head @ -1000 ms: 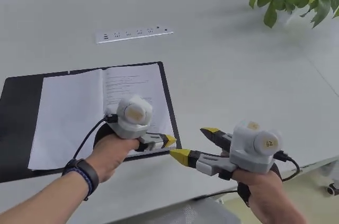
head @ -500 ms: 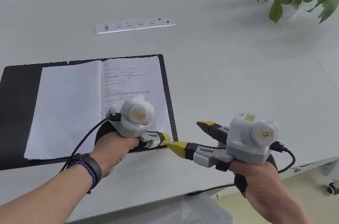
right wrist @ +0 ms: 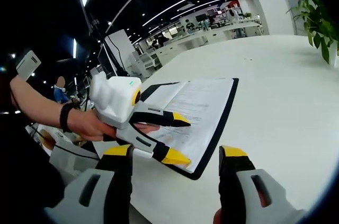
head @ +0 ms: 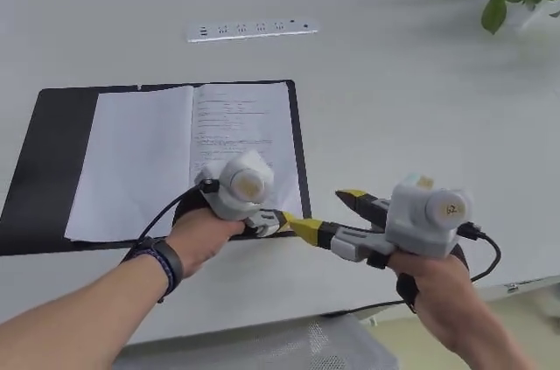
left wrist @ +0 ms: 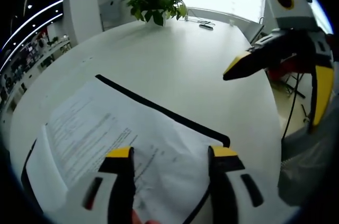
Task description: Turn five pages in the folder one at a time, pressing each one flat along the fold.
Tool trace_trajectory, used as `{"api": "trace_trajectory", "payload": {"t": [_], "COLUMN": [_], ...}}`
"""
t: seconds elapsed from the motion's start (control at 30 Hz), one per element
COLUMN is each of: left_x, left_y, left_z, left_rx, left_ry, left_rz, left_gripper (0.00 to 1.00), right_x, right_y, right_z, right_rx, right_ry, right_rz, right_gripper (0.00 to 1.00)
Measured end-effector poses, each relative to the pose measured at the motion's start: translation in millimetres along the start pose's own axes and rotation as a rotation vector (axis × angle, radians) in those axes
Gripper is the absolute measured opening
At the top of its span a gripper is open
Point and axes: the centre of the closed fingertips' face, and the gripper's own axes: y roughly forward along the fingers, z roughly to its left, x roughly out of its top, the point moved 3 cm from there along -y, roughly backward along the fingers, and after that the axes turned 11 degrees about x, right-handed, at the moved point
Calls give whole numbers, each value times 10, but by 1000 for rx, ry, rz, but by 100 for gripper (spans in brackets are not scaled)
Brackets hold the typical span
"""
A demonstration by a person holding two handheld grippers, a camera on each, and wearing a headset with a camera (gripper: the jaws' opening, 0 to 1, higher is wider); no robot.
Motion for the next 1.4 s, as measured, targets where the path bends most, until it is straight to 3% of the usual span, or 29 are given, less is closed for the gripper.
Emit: {"api": "trace_trajectory", "payload": {"t": [0.4, 0.57, 0.9, 1.03, 1.4], "left_x": [7, 15, 24, 26, 27], "left_y": [1, 8, 13, 17, 24], "left_z": [35, 117, 103, 102, 103], "left_rx": [4, 13, 0, -2, -3], "left_ry": [-14, -44, -61, -64, -68], "left_rz": [-10, -16, -22, -20, -20], "left_gripper": [49, 42, 43, 43, 43], "right_x": [115, 155, 243, 195, 230], "right_y": [256, 379, 590, 638, 633], "right_z": [-157, -253, -292, -304, -400], "right_rx": [39, 57, 106, 114, 115], "right_ry": [34, 52, 66, 73, 142], "right_rz": [-21, -12, -5, 8, -44], "right_gripper": [59, 58, 55, 55, 52]}}
